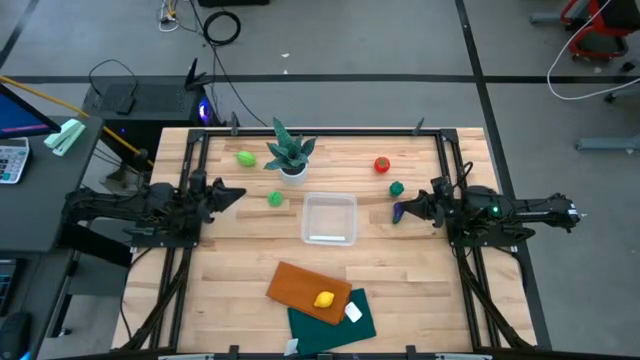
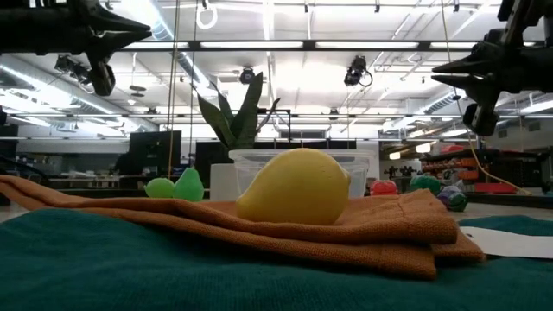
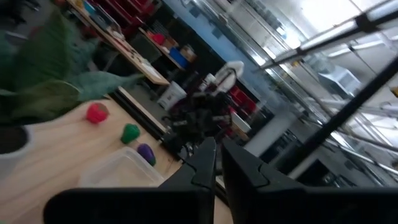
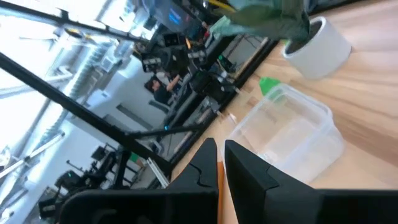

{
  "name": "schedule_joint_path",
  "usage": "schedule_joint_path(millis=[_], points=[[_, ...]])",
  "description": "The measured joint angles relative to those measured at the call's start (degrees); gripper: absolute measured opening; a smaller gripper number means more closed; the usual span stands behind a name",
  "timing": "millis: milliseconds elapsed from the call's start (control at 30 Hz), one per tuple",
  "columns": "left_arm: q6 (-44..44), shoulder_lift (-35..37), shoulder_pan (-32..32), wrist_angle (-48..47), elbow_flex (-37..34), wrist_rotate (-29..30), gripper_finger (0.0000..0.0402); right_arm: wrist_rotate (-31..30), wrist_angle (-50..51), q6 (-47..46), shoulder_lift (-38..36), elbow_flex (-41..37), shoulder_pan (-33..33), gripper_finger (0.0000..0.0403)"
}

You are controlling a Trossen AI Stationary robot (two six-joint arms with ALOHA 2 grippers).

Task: Pick and placing Produce into tupperware
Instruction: Put the cabbage into the transparent bin

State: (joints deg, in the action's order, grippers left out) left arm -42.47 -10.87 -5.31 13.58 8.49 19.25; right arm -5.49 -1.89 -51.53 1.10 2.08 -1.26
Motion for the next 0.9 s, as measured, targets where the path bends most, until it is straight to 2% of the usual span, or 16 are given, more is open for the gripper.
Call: schedule_joint_path(millis=[333,667,900], points=[[0.1,0.0,0.4,0.4,0.0,3.8,0.0030,-2.9,-4.7,0.0,0.0,0.0,0.0,0.0000],[1.3,0.0,4.3,3.3,0.0,3.6,0.0045,-7.6,-7.8,0.1,0.0,0.0,0.0,0.0000],[3.0,-2.9,4.9,3.4,1.9,3.4,0.0045,-9.1,-13.4,0.8,0.0,0.0,0.0,0.0000]])
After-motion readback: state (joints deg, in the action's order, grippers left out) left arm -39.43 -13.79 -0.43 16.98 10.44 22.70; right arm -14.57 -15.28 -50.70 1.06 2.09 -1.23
